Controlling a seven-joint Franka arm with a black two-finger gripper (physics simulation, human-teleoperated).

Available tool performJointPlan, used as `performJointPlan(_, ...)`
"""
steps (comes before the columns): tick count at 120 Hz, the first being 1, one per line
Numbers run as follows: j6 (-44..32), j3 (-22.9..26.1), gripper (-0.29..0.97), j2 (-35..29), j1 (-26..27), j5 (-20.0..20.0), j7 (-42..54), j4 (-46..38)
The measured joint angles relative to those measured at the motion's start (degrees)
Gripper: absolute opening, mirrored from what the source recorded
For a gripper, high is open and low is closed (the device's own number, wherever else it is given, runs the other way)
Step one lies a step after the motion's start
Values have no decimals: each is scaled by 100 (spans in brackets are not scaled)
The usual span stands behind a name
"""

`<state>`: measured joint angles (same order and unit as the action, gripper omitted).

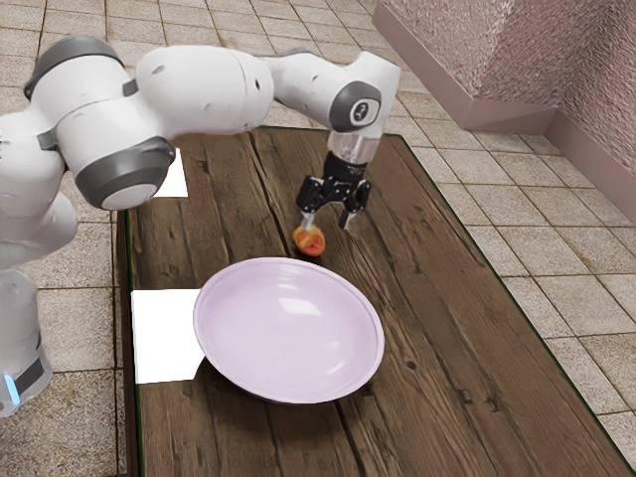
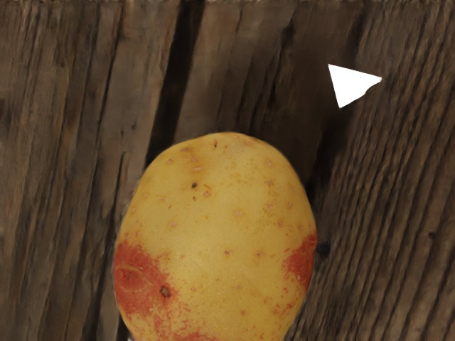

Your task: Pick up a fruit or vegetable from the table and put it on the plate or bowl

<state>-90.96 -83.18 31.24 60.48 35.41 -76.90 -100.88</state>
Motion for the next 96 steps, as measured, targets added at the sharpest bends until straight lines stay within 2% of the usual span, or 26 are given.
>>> performJointPlan(38, 20, 48, 68, 249, -177, -40, -365, -90)
performJointPlan(68, -119, 629, 68, 314, -700, 53, -523, -83)
performJointPlan(86, -204, 738, 62, 356, -853, 112, -562, -72)
performJointPlan(96, -214, 763, 51, 385, -889, 135, -565, -64)
